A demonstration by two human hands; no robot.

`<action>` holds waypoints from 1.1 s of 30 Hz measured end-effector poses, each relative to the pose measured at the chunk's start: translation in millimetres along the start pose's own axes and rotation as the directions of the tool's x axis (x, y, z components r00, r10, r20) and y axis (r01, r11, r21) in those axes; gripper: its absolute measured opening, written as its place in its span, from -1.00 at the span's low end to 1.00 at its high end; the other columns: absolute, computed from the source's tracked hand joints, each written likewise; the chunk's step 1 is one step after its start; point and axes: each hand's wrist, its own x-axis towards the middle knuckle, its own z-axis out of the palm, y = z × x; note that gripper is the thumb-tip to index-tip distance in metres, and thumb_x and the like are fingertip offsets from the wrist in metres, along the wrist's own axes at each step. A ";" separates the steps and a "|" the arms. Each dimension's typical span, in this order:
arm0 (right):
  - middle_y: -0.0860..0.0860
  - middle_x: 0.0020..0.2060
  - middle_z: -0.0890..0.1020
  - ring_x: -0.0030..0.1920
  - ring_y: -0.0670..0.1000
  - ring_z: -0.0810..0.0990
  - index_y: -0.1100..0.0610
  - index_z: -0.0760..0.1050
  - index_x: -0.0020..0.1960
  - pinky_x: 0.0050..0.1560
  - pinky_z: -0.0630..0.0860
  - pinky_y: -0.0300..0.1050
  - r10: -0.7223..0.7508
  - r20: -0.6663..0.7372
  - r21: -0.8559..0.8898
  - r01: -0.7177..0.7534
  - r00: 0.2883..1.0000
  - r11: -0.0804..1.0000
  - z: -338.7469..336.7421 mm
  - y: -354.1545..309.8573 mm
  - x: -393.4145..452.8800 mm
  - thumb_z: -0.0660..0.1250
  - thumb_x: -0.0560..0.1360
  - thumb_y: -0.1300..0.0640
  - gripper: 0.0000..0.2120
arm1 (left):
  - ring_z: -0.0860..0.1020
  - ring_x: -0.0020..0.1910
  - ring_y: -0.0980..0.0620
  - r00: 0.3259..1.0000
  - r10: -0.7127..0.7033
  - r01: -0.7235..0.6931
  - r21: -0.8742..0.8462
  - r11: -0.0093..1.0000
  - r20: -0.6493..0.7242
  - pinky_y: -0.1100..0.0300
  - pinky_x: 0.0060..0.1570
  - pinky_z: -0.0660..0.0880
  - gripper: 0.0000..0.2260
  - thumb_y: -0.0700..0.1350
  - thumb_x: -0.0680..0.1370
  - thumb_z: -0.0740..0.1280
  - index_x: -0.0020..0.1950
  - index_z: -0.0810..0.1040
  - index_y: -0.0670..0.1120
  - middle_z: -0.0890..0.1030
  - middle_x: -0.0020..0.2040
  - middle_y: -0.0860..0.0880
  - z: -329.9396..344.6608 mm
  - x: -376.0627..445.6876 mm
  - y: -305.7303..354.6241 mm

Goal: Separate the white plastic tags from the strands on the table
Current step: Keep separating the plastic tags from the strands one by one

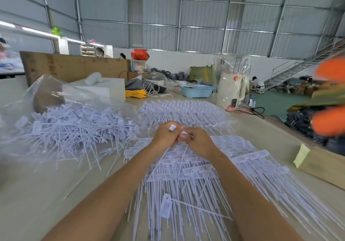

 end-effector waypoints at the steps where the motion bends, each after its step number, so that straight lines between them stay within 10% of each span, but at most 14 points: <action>1: 0.20 -0.09 0.63 -0.15 0.09 0.52 0.24 0.60 0.00 -0.12 0.42 -0.06 -0.005 -0.031 -0.020 0.004 0.999 1.000 1.4 0.2 -1.4 0.24 0.57 0.15 -0.80 | 0.40 -0.55 0.08 1.000 -0.004 0.004 0.011 1.000 -0.012 0.24 -0.44 0.35 -0.72 -0.11 0.59 0.29 -0.31 0.45 -0.13 0.47 -0.45 -0.09 0.7 0.1 0.3; 6: 0.14 -0.10 0.64 -0.16 0.10 0.53 0.12 0.60 0.05 -0.21 0.32 -0.17 0.027 -0.113 -0.130 -0.042 0.993 0.991 6.0 0.3 -8.2 0.27 0.56 0.07 -0.81 | 0.44 -0.39 -0.09 0.999 -0.023 0.033 0.240 0.970 -0.043 0.12 -0.24 0.41 -0.61 -0.09 0.60 0.27 -0.44 0.41 -0.10 0.46 -0.45 -0.15 5.0 3.3 3.7; 16: 0.05 0.05 0.60 -0.01 0.13 0.61 0.08 0.54 0.10 0.07 0.40 -0.05 -0.117 -0.188 -0.528 0.000 0.975 0.849 -1.0 2.3 -11.9 0.19 0.59 0.11 -0.82 | 0.43 -0.46 -0.03 0.985 -0.171 0.150 0.518 0.842 -0.008 0.24 -0.44 0.34 -0.81 -0.16 0.51 0.35 -0.30 0.51 -0.17 0.49 -0.40 -0.10 -23.6 13.0 17.6; 27: 0.12 -0.18 0.63 -0.17 0.14 0.56 0.17 0.55 0.04 -0.18 0.45 -0.03 -0.215 -0.293 -0.094 0.196 0.931 0.976 -1.6 -23.1 -8.2 0.30 0.54 0.08 -0.83 | 0.42 -0.62 0.11 0.960 -0.272 0.281 -0.224 0.933 0.070 0.33 -0.56 0.32 -0.78 -0.19 0.60 0.18 -0.20 0.53 -0.05 0.51 -0.41 -0.08 -7.5 7.1 17.6; 33: 0.01 -0.15 0.46 -0.13 -0.01 0.43 0.25 0.40 0.16 -0.18 0.30 -0.27 -0.150 -0.226 0.008 0.156 0.962 0.988 1.3 -11.9 -9.7 0.27 0.54 0.25 -0.78 | 0.36 -0.57 0.09 0.900 -0.343 0.412 -0.269 0.871 0.269 0.34 -0.52 0.29 -0.48 0.37 0.48 0.17 -0.25 0.52 -0.09 0.43 -0.46 -0.03 -6.9 5.3 13.3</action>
